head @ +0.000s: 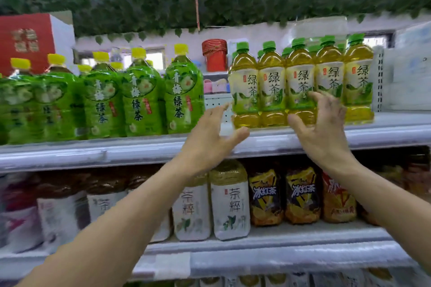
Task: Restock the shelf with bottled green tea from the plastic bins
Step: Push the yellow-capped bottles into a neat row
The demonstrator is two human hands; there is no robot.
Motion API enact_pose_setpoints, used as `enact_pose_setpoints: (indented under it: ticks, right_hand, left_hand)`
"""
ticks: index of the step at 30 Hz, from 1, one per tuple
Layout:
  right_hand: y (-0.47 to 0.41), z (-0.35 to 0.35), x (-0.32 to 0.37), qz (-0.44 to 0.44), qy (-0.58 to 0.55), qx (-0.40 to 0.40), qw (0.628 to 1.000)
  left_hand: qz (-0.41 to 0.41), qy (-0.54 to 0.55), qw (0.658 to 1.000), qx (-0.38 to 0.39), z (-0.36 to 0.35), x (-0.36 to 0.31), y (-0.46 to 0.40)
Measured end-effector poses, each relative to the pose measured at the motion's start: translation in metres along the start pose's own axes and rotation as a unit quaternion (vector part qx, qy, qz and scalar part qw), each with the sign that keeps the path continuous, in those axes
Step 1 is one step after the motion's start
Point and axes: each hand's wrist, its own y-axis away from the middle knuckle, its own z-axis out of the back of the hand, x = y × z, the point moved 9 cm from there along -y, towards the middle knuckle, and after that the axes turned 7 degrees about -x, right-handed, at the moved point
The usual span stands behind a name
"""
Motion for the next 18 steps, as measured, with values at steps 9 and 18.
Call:
enact_pose_setpoints:
  ticks: [9,18]
  right_hand:
    - [0.042,-0.099,0.154,0.026,-0.123,0.124,0.984]
    - [0.016,-0.160,0.147,-0.208,-0.177,0.265,0.925]
  left_hand:
    - [-0.130,-0.085,0.980,-0.127,0.113,0.077,0.021]
    - [-0.069,-0.159,0.971,-0.167,0.149,0.147,-0.003]
